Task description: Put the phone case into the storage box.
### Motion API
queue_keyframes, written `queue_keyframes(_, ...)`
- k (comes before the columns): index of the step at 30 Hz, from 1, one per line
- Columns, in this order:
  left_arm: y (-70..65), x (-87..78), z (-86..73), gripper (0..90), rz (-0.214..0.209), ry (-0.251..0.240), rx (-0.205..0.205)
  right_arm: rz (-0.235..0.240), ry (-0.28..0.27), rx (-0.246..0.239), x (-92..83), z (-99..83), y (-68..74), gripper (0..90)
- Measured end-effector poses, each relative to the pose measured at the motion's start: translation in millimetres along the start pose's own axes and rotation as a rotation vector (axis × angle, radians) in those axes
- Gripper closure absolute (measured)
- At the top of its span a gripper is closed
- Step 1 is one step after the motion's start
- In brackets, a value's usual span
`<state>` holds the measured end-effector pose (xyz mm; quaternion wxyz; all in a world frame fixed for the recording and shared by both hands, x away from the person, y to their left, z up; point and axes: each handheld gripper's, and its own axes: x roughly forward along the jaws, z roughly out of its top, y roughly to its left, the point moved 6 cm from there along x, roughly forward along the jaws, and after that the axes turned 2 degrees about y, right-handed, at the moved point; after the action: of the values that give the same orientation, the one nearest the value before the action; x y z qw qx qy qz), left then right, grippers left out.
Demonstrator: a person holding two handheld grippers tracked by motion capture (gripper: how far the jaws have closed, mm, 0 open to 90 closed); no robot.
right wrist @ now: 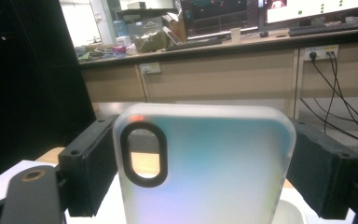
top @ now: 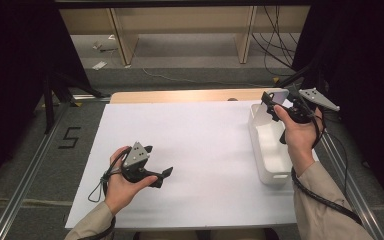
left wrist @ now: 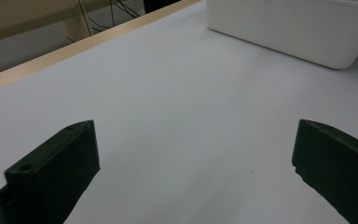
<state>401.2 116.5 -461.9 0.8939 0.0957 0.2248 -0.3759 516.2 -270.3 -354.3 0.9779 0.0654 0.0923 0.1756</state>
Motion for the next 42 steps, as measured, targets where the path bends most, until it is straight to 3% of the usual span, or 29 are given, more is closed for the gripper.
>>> queue_keyframes(42, 0.3, 0.1, 0.0, 0.0, 0.002, -0.001, 0.001, -0.031, 0.012, -0.001, 1.6, -4.7, -10.9, 17.9)
